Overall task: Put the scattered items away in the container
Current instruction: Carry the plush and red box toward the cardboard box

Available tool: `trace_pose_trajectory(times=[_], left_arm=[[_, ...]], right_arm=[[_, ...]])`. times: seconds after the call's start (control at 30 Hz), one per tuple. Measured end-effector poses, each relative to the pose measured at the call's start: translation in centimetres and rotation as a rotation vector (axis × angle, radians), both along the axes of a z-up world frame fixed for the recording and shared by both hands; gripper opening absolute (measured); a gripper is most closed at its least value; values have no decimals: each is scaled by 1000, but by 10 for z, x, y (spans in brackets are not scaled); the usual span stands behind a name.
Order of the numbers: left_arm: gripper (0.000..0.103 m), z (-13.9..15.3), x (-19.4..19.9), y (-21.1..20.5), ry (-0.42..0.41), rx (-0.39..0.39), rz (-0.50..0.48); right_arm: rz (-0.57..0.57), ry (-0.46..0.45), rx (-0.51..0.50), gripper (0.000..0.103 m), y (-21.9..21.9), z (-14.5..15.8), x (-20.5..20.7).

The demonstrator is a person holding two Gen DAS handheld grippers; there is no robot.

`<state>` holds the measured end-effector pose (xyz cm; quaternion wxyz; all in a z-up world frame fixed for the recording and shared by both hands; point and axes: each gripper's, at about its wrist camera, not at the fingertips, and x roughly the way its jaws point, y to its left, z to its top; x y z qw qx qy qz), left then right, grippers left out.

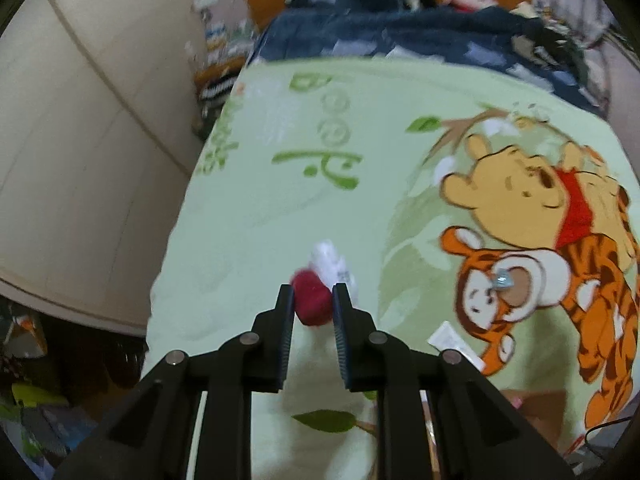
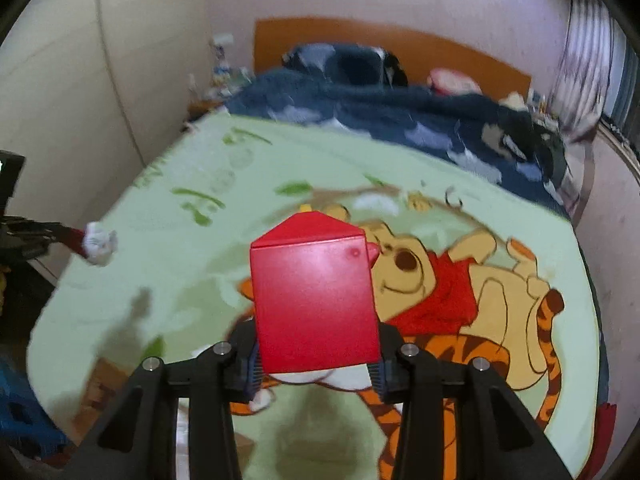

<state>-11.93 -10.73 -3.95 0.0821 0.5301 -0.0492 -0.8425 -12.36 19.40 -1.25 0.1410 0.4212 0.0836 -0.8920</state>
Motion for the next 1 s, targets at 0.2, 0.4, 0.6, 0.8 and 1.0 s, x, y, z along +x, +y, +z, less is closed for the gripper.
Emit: trace_pose_trajectory(times=[0.2,0.4,0.6,0.8,1.0], left_arm=[[17,16,48,29,17,38,-69],[16,-17,53,21,-48,34,-66],[16,-47,13,-8,-45,-11,-30],[16,-79,-57,-11,35,44,-72],[15,-214,-72,-27,-156,132,-10]], right_arm=[[40,1,-75,41,-25,20,64],[31,-71,-105,41,-25,0,86],[-5,-101,-109,41,-13,-17,81],[-21,-129,-111,41,-5,-48,57],[-21,-185,-125,41,2,-94,33]])
